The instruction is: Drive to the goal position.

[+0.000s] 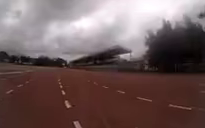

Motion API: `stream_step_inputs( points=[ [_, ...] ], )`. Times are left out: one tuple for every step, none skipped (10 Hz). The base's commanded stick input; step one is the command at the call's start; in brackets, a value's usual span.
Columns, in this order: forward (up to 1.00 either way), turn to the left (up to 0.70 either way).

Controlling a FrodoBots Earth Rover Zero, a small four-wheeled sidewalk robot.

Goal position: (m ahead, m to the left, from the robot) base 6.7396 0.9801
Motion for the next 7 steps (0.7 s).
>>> stream_step_inputs(
  points=[
    [0.7, 0.0],
    [0.7, 0.0],
    [0.7, 0.0],
    [0.7, 0.0],
    [0.7, 0.0],
    [0.7, 0.0],
    [0.7, 0.0]
  ],
)
